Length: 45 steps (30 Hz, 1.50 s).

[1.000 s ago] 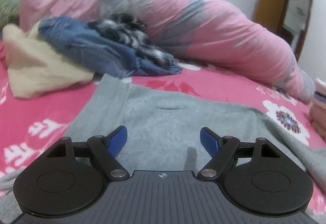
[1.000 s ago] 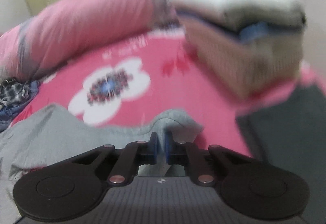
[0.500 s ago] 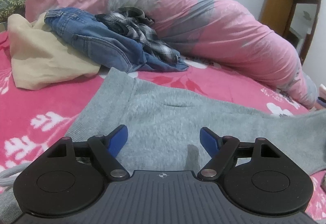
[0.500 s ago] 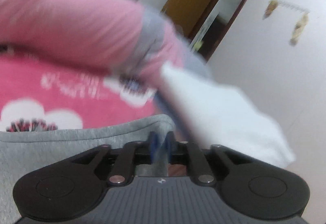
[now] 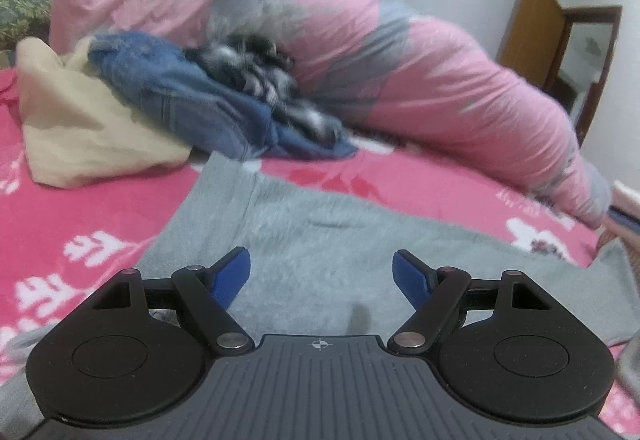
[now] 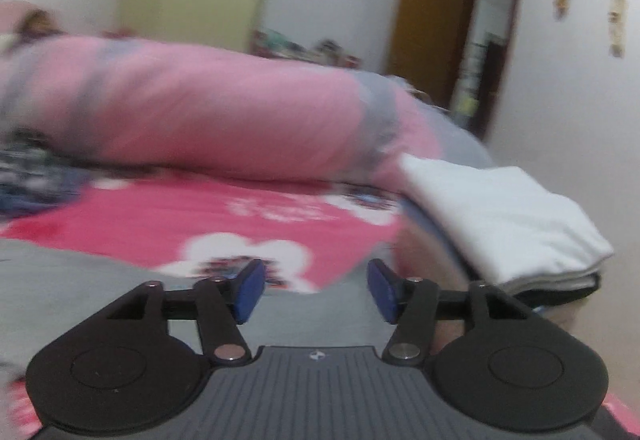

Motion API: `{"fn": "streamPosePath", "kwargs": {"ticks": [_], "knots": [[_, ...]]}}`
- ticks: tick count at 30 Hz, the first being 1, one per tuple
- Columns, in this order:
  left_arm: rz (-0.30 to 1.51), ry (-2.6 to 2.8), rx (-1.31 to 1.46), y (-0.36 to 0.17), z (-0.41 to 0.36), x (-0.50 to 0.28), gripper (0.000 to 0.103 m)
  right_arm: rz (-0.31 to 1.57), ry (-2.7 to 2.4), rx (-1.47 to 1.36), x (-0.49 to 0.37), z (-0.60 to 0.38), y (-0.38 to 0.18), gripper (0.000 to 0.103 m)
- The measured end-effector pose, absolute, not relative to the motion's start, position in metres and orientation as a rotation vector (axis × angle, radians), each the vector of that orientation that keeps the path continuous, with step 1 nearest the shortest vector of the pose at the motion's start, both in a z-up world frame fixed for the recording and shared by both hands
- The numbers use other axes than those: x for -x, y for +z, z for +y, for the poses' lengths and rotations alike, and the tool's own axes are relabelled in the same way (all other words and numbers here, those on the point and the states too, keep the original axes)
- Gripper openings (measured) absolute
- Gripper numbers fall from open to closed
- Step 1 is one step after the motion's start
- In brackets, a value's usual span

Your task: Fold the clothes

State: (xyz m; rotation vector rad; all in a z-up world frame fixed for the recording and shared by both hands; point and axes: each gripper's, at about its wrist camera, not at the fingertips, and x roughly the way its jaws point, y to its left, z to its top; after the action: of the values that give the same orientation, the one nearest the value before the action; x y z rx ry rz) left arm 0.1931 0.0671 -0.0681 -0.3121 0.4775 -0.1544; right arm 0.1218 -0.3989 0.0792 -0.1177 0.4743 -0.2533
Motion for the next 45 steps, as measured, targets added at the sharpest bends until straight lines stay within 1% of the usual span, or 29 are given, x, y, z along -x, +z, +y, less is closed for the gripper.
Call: {"fn": "streamPosePath", "kwargs": {"ticks": [2, 7, 14, 17, 19, 23, 24, 25, 27, 31, 33, 34, 36, 38, 39, 42, 43, 45], "knots": [[0.492, -0.189, 0.362, -0.058, 0.064, -0.173, 0.079, 0.466, -0.184, 0.126, -0.100, -0.378, 0.089, 0.066], [0.503, -0.255, 0.445, -0.050, 0.068, -0.091, 0.080, 0.470, -0.033, 0.090, -0.091, -0.331, 0.105, 0.066], [0.477, -0.128, 0.454, -0.057, 0.112, -0.009, 0.080, 0.572, 0.223, -0.059, -0.108, -0.255, 0.083, 0.066], [0.461, -0.121, 0.471, -0.064, 0.122, 0.006, 0.080, 0.649, 0.411, -0.144, -0.121, -0.211, 0.065, 0.066], [0.466, -0.115, 0.452, -0.072, 0.117, 0.008, 0.080, 0.716, 0.541, -0.147, -0.134, -0.168, 0.057, 0.066], [0.476, -0.101, 0.471, -0.083, 0.116, 0.016, 0.080, 0.814, 0.800, -0.066, -0.160, -0.057, 0.040, 0.066], [0.468, -0.088, 0.474, -0.085, 0.119, 0.021, 0.080, 0.828, 0.842, -0.041, -0.164, -0.030, 0.034, 0.064], [0.458, -0.072, 0.471, -0.086, 0.123, 0.026, 0.080, 0.853, 0.887, 0.004, -0.168, -0.002, 0.026, 0.061], [0.434, -0.035, 0.489, -0.084, 0.136, 0.036, 0.080, 0.899, 0.954, 0.083, -0.174, 0.046, 0.006, 0.060], [0.353, 0.048, 0.573, -0.077, 0.178, 0.048, 0.080, 1.002, 0.959, 0.066, -0.196, 0.081, -0.022, 0.060], [0.320, 0.096, 0.571, -0.079, 0.193, 0.048, 0.080, 1.053, 0.961, 0.057, -0.207, 0.098, -0.035, 0.063], [0.327, 0.119, 0.563, -0.082, 0.198, 0.045, 0.080, 1.079, 0.961, 0.052, -0.213, 0.107, -0.042, 0.066], [0.365, 0.144, 0.580, -0.093, 0.207, 0.040, 0.080, 1.135, 0.947, 0.039, -0.220, 0.119, -0.052, 0.068], [0.376, 0.143, 0.606, -0.100, 0.212, 0.039, 0.079, 1.169, 0.941, 0.060, -0.220, 0.134, -0.061, 0.075], [0.369, 0.141, 0.607, -0.101, 0.213, 0.041, 0.079, 1.177, 0.941, 0.080, -0.219, 0.142, -0.066, 0.077], [0.356, 0.138, 0.598, -0.102, 0.211, 0.046, 0.080, 1.162, 0.953, 0.186, -0.202, 0.167, -0.073, 0.087], [0.357, 0.137, 0.598, -0.103, 0.209, 0.047, 0.080, 1.142, 0.955, 0.237, -0.194, 0.176, -0.074, 0.095], [0.360, 0.134, 0.603, -0.103, 0.208, 0.048, 0.080, 1.101, 0.959, 0.315, -0.178, 0.190, -0.076, 0.098]]}}
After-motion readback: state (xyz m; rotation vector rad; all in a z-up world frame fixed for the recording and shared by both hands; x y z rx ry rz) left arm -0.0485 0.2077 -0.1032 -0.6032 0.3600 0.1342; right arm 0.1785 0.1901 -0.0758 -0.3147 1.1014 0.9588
